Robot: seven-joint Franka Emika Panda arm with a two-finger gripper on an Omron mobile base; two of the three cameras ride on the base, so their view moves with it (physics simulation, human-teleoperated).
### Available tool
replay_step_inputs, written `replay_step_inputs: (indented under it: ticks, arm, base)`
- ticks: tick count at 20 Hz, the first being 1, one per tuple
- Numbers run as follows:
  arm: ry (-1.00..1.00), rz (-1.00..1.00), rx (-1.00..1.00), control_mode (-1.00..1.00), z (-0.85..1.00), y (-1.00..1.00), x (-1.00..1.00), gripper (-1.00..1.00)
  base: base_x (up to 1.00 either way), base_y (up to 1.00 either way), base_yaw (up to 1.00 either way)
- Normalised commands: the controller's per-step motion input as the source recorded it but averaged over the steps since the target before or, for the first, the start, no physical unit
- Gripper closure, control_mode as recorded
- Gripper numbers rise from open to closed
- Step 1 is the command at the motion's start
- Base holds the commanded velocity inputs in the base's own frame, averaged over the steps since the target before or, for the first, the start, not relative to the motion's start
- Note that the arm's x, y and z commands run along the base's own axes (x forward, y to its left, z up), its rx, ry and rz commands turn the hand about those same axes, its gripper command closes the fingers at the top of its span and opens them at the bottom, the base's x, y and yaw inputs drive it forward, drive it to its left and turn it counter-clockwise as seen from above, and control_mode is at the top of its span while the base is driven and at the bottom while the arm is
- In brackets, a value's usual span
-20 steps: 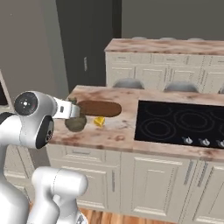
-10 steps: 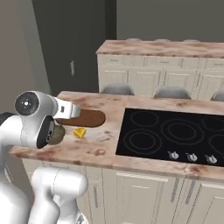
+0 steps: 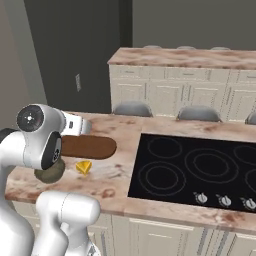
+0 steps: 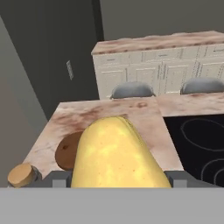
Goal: Retrieve the reheated potato from the microwave, then place the potato, cheese, and condiment on the cutting board.
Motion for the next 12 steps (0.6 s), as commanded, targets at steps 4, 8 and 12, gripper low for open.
replay_step_inputs:
  ticks: [4,8,12]
  arm:
    - [0.0,0.0,0.0,1.0,0.0,0.0,0.0,1.0]
    - [0.0,0.0,0.0,1.0,0.0,0.0,0.0,1.0]
    - [0.0,0.0,0.0,1.0,0.0,0.0,0.0,1.0]
  base:
    - [0.54,0.0,0.0]
    - [0.43,0.0,0.0]
    - [0.0,0.0,0.0]
